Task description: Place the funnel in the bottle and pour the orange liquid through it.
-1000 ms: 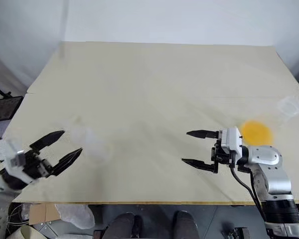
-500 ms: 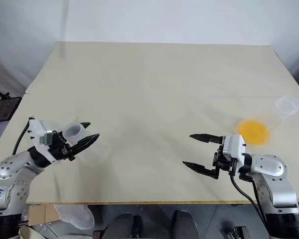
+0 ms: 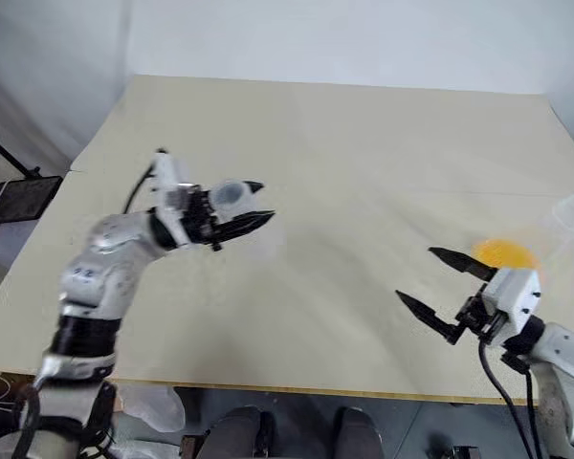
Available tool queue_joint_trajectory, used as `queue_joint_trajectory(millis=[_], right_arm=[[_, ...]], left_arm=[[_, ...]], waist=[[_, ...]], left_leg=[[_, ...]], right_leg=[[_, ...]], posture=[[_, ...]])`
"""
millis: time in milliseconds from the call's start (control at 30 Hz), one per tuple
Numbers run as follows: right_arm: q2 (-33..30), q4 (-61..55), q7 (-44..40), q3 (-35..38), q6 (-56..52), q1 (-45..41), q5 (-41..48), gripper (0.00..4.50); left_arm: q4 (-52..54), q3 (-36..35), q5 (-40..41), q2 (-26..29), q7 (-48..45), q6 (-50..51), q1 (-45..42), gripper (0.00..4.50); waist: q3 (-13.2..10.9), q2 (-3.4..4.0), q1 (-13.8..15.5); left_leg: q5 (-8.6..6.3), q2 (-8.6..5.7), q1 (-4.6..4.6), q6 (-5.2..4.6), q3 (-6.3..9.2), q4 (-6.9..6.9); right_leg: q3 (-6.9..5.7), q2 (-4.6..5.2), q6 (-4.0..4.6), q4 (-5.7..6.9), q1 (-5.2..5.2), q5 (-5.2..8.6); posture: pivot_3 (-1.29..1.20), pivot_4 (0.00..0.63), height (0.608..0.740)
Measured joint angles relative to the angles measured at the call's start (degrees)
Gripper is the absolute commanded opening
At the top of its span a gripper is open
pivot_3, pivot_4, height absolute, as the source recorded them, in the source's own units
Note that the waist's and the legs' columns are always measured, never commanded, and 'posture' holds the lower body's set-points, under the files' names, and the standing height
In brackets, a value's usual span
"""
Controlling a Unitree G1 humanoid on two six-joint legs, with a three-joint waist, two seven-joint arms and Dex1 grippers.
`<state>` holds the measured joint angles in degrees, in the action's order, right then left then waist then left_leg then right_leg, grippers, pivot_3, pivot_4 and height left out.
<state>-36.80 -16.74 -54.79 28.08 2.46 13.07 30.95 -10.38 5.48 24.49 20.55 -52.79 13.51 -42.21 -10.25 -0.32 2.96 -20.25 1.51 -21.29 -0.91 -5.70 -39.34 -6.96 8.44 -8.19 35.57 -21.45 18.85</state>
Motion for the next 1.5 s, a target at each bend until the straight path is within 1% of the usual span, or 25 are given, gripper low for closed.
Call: queue_joint_trajectory(millis=[100, 167, 267, 367, 433, 500, 533, 567, 633, 667, 767, 867, 1067, 1200, 1300, 1333, 1433, 1500], right_arm=[[3.5, -4.0, 4.3, 5.4, 0.1, 6.2, 0.0, 4.5], [5.9, -7.9, 7.1, 7.6, 0.2, 9.7, 0.0, 4.5], [8.9, -11.1, 9.8, 8.5, 0.4, 13.1, -0.2, 4.5], [12.8, -14.7, 12.2, 8.0, 1.1, 16.0, -0.8, 4.5], [14.3, -16.8, 13.5, 7.7, 1.2, 17.6, -1.3, 4.5], [14.8, -17.8, 14.3, 6.9, 1.2, 18.2, -1.4, 4.5], [14.8, -18.0, 14.5, 6.4, 1.2, 18.3, -1.4, 4.5], [14.8, -18.3, 14.6, 6.0, 1.2, 18.4, -1.4, 4.5], [14.8, -18.6, 14.8, 6.0, 1.2, 18.5, -1.4, 4.5], [14.7, -18.6, 14.8, 5.9, 1.2, 18.5, -1.4, 4.5], [14.0, -18.3, 14.7, 5.4, 1.0, 16.9, -1.3, 4.5], [12.5, -16.8, 14.4, 3.7, 0.6, 14.2, -1.2, 4.5], [11.3, -12.2, 13.5, 1.2, 0.0, 9.5, -0.7, 4.5], [9.5, -9.3, 11.7, -1.0, -0.1, 5.8, -0.7, 4.5], [7.9, -6.9, 10.0, -3.2, -0.3, 2.2, -0.7, 4.5], [7.7, -6.7, 9.6, -3.5, -0.3, 1.8, -0.7, 4.5], [6.2, -6.2, 7.4, -6.7, -1.4, -1.0, -0.1, 4.5], [5.0, -5.9, 5.5, -10.1, -3.0, -4.8, 0.3, 4.5]], left_arm=[[-17.4, 4.9, -7.2, -7.2, -2.2, -10.5, -8.7, 2.37], [-27.7, 6.2, -11.0, -11.0, -2.4, -17.7, -12.9, 2.37], [-37.0, 6.2, -12.9, -14.5, -3.8, -24.7, -16.7, 2.37], [-42.9, 6.2, -14.9, -17.4, -4.1, -28.6, -19.4, 2.37], [-46.1, 6.2, -16.4, -18.6, -3.9, -30.9, -20.8, 2.37], [-47.4, 6.0, -17.1, -18.9, -3.9, -32.0, -21.5, 3.08], [-48.3, 5.4, -17.2, -19.2, -4.0, -32.1, -21.7, 3.29], [-48.8, 4.8, -17.2, -19.4, -4.4, -32.0, -21.7, 3.6], [-49.0, 4.2, -17.2, -19.4, -5.4, -31.7, -21.7, 4.26], [-49.0, 3.8, -17.0, -19.4, -6.2, -31.5, -21.7, 4.48], [-48.3, 2.1, -15.5, -18.8, -10.3, -30.1, -21.6, 4.48], [-45.9, 1.3, -14.8, -16.7, -14.3, -29.2, -21.0, 4.48], [-41.0, -1.9, -13.6, -11.4, -15.7, -27.1, -17.9, 4.48], [-33.4, -5.1, -11.0, -5.5, -16.5, -25.1, -13.7, 4.48], [-25.7, -7.2, -10.5, 0.8, -15.4, -22.8, -7.9, 4.48], [-24.5, -7.7, -10.3, 1.6, -15.0, -22.3, -6.7, 4.48], [-16.5, -10.0, -8.7, 5.2, -13.0, -19.1, 0.0, 4.48], [-8.3, -14.5, -6.8, 7.7, -9.4, -17.3, 7.2, 4.48]], waist=[[0.0, -0.03, 0.3], [0.0, -0.07, -0.2], [0.0, -0.08, -1.2], [0.0, -0.08, -1.4], [0.0, -0.07, -1.5], [0.0, -0.07, -1.5], [0.0, -0.07, -1.5], [0.0, -0.07, -1.5], [0.0, -0.07, -1.5], [0.0, -0.07, -1.5], [0.0, -0.07, -1.5], [0.0, -0.06, -1.6], [0.0, -0.05, -1.5], [0.0, -0.05, -1.7], [0.0, -0.03, -2.1], [0.0, -0.03, -2.1], [0.0, -0.03, -2.1], [0.0, -0.03, -2.4]], left_leg=[[0.0, -0.02, -0.06, -0.01, -0.07, 0.03], [0.0, -0.01, -0.04, -0.02, -0.22, 0.15], [0.0, 0.04, -0.01, -0.02, -0.25, 0.18], [0.02, 0.04, 0.0, -0.04, -0.21, 0.17], [0.02, 0.03, 0.0, -0.05, -0.27, 0.16], [0.03, 0.04, 0.03, -0.06, -0.27, 0.14], [0.04, 0.04, 0.03, -0.08, -0.27, 0.14], [0.04, 0.04, 0.02, -0.08, -0.26, 0.13], [0.04, 0.04, 0.02, -0.08, -0.25, 0.13], [0.04, 0.04, 0.02, -0.08, -0.25, 0.13], [0.04, 0.04, 0.01, -0.08, -0.25, 0.13], [0.05, 0.06, 0.05, -0.07, -0.24, 0.12], [0.05, 0.05, 0.02, -0.07, -0.15, 0.09], [0.05, 0.08, 0.03, -0.05, 0.06, 0.08], [0.06, 0.09, 0.09, -0.05, 0.28, 0.08], [0.06, 0.11, 0.08, -0.05, 0.3, 0.06], [0.06, 0.12, 0.06, -0.05, 0.4, 0.03], [0.05, 0.15, 0.09, -0.05, 0.42, 0.0]], right_leg=[[-0.01, 0.0, 0.0, -0.15, -0.02, 0.0], [0.05, 0.0, -0.01, -0.22, -0.07, 0.0], [0.05, -0.01, 0.0, -0.2, -0.1, 0.0], [0.05, -0.01, 0.0, -0.16, -0.1, 0.0], [0.12, 0.0, 0.0, -0.18, -0.1, 0.0], [0.15, 0.0, 0.0, -0.17, -0.09, 0.0], [0.15, 0.0, 0.0, -0.16, -0.09, 0.0], [0.15, 0.0, 0.0, -0.16, -0.09, 0.0], [0.15, 0.0, 0.0, -0.16, -0.1, 0.0], [0.15, 0.0, 0.0, -0.16, -0.1, 0.0], [0.14, 0.0, 0.0, -0.15, -0.1, 0.0], [0.13, 0.0, 0.01, -0.05, -0.11, 0.01], [0.1, 0.01, 0.01, 0.0, -0.11, 0.01], [0.04, 0.01, 0.01, 0.07, -0.11, 0.01], [0.08, 0.0, 0.01, 0.11, -0.1, 0.01], [0.07, 0.0, 0.01, 0.13, -0.11, 0.01], [0.08, 0.02, 0.01, 0.16, -0.1, 0.01], [0.09, 0.05, 0.01, 0.17, -0.1, 0.01]], posture=[[0.0, 0.15, 0.74], [0.0, 0.15, 0.74], [0.0, 0.15, 0.74], [0.0, 0.15, 0.74], [0.0, 0.15, 0.74], [0.0, 0.15, 0.74], [0.0, 0.15, 0.74], [0.0, 0.15, 0.74], [0.0, 0.15, 0.74], [0.0, 0.15, 0.74], [0.0, 0.15, 0.74], [0.0, 0.15, 0.74], [0.0, 0.15, 0.74], [0.0, 0.15, 0.74], [0.0, 0.15, 0.74], [0.0, 0.15, 0.74], [0.0, 0.15, 0.74], [0.0, 0.15, 0.74]])
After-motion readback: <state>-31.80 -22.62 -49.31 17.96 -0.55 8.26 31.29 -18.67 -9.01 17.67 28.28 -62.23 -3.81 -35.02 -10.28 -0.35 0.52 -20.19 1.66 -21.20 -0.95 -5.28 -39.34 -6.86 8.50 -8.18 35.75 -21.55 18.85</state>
